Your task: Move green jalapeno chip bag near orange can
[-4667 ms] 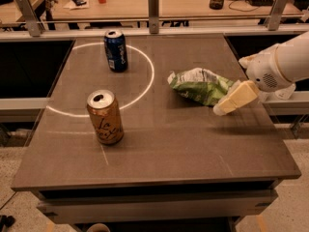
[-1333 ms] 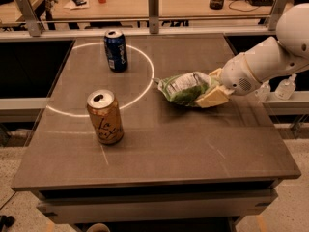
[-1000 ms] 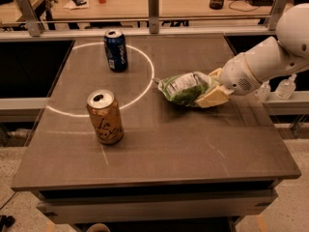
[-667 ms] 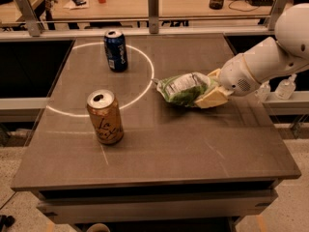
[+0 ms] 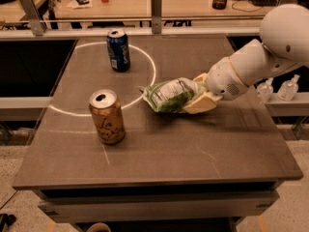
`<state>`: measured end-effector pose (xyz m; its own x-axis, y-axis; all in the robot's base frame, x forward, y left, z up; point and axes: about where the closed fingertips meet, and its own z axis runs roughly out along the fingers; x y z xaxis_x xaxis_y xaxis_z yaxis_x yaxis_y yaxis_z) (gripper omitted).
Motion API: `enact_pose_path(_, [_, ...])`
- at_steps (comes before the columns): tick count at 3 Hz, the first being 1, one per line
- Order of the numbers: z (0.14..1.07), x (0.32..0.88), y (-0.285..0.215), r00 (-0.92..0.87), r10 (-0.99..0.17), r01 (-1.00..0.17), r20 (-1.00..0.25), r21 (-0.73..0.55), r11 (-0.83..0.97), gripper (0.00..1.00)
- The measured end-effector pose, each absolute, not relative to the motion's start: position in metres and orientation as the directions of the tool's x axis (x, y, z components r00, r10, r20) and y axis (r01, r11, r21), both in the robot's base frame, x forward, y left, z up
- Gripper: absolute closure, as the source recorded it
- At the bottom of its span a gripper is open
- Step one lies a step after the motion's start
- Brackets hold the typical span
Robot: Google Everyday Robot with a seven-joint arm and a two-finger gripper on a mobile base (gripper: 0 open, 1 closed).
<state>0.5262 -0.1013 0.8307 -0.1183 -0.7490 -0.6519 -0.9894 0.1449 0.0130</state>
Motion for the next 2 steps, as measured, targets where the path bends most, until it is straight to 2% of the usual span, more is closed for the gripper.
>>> enact_pose_path(1, [0.8308, 0.5262, -0.1013, -0.118, -0.749, -0.989, -0.652, 0.013, 0.145, 1.00])
enact_pose_path(2, [0.8315, 0.5262, -0.1013, -0.118, -0.749, -0.989, -0.652, 0.013, 0.145, 0.82])
